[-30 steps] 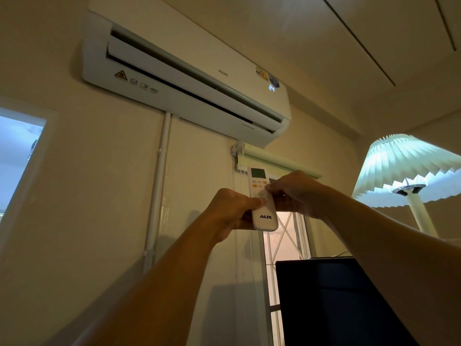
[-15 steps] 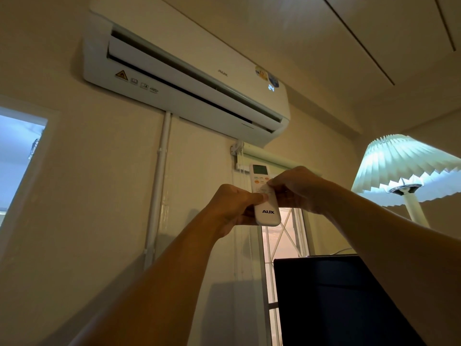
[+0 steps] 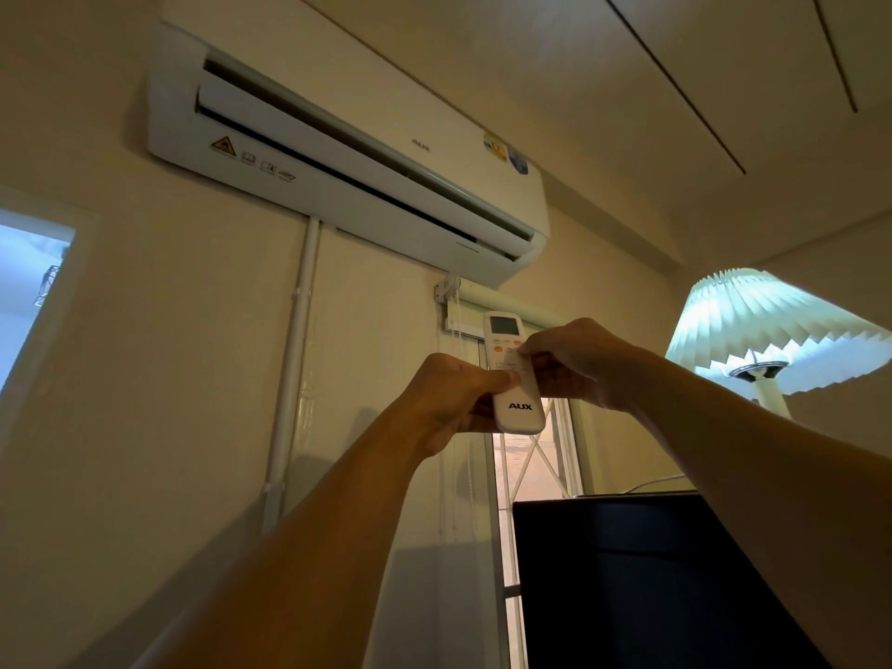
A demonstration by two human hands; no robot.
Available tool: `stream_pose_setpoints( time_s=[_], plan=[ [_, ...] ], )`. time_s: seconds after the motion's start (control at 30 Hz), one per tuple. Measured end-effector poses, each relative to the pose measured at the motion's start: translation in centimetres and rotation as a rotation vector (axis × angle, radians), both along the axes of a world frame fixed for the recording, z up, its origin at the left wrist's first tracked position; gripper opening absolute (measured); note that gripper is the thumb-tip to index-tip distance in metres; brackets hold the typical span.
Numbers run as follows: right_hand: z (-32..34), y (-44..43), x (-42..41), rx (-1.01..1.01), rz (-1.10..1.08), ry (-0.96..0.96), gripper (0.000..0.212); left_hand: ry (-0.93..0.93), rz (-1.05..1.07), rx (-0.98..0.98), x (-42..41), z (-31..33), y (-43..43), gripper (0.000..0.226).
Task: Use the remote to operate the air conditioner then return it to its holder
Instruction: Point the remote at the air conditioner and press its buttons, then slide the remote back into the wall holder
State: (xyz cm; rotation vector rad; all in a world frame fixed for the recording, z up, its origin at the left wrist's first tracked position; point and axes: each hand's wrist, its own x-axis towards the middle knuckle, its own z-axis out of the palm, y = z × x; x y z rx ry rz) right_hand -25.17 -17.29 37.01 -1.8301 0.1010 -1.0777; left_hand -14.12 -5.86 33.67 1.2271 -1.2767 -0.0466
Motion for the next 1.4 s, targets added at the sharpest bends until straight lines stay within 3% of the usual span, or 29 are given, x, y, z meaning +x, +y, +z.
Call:
stream_pose_setpoints(
  time_s=[0.17,0.5,0.67,0.9,1.13,1.4],
  plan=[
    [-0.1,0.2,-0.1,-0.01,0.007,-0.001,0.023,0.006,0.015,-0.001,-0.2,-0.1,0.3,0.034],
    [-0.7,0.4,0.0,-0.051,0.007,0.052,0.019,-0.041,0.117,0.026,0.3,-0.9,0.5,0.028],
    [-1.4,0.9,1.2,-0.128,-0.032,0.094,0.031,-0.139,0.271,0.045,1.6,-2.3,0.9,0.017],
    [-1.8,3.5,4.6,-0.154,-0.151,-0.001,0.038,-0.284,0.432,0.006,4.8,-5.1,2.5,0.031],
    [-3.4,7.1,8.8,-0.226,-0.29,0.03,0.067,-0.426,0.67,0.002,8.8,-7.9,4.9,0.026],
    [-6.8,8.9,14.0,-0.257,-0.353,0.034,0.052,-0.426,0.705,0.082,13.7,-11.7,6.5,0.026]
  ],
)
